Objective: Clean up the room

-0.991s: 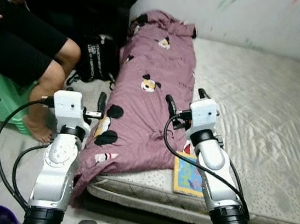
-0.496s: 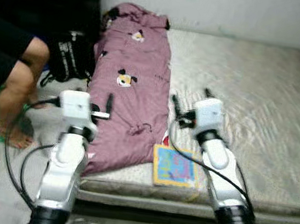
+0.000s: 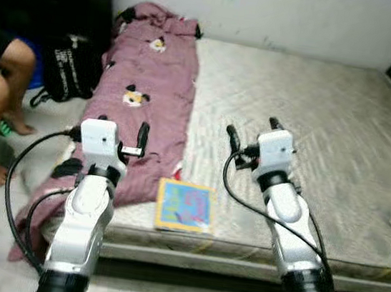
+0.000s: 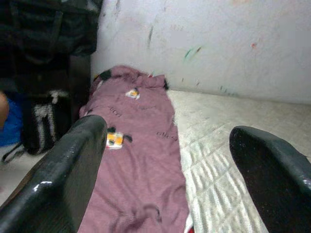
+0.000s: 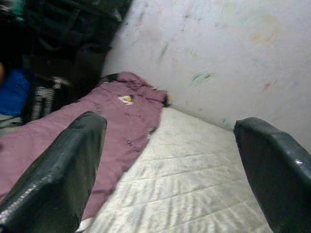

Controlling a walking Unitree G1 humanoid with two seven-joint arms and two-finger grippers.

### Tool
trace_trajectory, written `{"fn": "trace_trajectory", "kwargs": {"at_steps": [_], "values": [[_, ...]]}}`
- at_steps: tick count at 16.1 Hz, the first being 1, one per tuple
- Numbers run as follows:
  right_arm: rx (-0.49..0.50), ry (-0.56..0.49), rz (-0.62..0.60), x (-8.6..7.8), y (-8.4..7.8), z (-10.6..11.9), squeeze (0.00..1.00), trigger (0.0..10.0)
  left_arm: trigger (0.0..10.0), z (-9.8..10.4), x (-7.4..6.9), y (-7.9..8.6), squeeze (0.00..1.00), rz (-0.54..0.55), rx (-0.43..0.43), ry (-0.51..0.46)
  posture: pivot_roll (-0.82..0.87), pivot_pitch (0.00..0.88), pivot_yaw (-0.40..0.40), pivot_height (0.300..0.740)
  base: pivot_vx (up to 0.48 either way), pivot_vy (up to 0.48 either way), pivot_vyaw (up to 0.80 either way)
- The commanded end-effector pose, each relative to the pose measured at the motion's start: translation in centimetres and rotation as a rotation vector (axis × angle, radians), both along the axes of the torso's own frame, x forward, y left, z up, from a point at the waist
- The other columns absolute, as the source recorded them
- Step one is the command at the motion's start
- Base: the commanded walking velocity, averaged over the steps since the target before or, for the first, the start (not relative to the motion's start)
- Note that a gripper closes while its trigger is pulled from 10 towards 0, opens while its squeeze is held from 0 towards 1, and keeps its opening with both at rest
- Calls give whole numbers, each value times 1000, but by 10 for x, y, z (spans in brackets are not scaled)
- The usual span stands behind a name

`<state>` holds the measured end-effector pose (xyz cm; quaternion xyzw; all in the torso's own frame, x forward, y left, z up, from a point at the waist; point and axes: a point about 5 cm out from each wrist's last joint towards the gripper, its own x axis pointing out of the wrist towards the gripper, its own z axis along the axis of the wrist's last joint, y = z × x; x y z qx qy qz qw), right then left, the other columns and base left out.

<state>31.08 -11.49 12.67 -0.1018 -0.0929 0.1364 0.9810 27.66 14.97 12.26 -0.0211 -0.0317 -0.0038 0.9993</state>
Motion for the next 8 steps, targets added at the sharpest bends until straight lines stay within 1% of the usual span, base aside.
{"fn": "trace_trajectory", "kwargs": {"at_steps": [1, 2, 4, 5, 8], "values": [[2, -18, 12, 1, 3, 4, 0, 10000, 10000, 1, 1, 2, 0, 10, 0, -4, 30, 0, -67, 740, 0, 0, 0], [0, -16, 14, 0, 3, 4, 0, 10000, 10000, 1, 0, 1, 0, 21, -3, -7, 36, 0, -78, 740, 0, 0, 0], [-19, -2, 53, 3, 6, 2, 0, 10000, 10000, 0, -4, 0, 0, 50, -16, -7, 69, 0, -126, 740, 0, 0, 0], [-27, 4, 81, 4, 9, 1, 0, 10000, 10000, 0, -7, 3, 0, 80, -32, -7, 91, 0, -151, 740, 0, 0, 0], [-34, 10, 110, 6, 15, 0, 0, 10000, 10000, 0, -10, 7, 0, 119, -46, -10, 103, 0, -163, 740, 0, 0, 0]]}}
